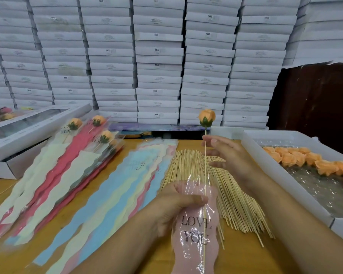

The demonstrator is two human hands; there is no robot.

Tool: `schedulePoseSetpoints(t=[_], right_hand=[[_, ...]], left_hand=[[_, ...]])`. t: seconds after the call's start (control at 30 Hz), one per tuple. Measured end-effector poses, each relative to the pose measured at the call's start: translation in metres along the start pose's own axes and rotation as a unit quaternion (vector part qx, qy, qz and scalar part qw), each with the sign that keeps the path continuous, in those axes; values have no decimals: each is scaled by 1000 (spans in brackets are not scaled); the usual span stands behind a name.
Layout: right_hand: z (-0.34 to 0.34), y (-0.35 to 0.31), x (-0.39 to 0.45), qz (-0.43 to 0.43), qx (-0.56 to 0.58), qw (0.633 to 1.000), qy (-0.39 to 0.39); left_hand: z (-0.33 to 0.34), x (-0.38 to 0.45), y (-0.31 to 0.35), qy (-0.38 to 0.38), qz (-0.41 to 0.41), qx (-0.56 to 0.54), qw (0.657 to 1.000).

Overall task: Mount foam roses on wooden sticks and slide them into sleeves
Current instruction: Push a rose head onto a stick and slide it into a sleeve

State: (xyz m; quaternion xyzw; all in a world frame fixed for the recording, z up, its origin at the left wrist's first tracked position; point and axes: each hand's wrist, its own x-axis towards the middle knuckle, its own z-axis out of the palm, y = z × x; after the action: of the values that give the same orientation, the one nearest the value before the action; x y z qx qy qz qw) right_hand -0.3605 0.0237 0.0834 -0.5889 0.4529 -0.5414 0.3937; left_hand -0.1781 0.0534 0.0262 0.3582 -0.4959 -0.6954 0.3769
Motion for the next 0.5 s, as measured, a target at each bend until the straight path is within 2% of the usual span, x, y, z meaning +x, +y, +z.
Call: schedulePoseSetpoints(t=[0.17, 0.5], right_hand=[[0, 6, -2, 1, -3, 1000, -7], [-1, 20, -27, -4, -24, 996, -88]], left_hand=[[-1, 1, -1, 6, -3, 1, 1000], [-1, -1, 5, 21, 5, -16, 1000]])
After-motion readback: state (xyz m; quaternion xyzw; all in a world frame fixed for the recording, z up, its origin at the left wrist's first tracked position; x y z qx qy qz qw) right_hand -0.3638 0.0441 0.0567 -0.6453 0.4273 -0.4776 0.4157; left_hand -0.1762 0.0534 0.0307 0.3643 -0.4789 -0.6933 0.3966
